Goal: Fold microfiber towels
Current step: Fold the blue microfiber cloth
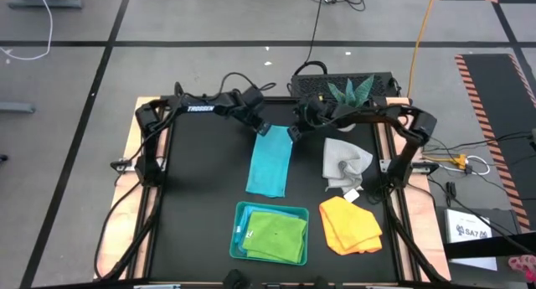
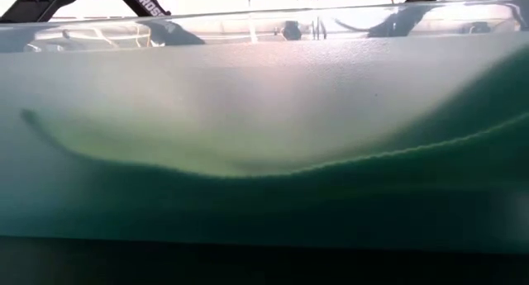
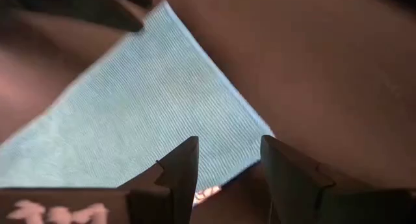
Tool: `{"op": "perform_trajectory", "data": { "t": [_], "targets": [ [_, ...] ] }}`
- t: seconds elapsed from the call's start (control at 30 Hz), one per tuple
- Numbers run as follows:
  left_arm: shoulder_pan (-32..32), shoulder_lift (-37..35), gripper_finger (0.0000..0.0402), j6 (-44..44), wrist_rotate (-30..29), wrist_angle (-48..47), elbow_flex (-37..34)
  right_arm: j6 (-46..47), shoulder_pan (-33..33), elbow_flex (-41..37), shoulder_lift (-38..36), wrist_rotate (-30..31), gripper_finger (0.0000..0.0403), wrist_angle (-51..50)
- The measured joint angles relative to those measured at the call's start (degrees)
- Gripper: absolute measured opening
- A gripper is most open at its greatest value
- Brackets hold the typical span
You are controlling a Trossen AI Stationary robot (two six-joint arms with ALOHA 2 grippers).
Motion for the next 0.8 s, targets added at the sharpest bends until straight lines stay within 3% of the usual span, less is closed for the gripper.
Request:
{"op": "perform_trajectory", "data": {
  "t": [0.33,0.8],
  "targets": [
    [0.33,0.00,0.0134,-0.07,0.77,-0.46,0.00,-3.70,0.06,7.43,8.16,-1.62,0.0157,-8.17],
    [1.00,0.00,0.0134,0.83,0.79,-0.10,0.00,-4.37,-0.63,7.73,3.02,-1.46,0.0157,-10.96]
  ]
}}
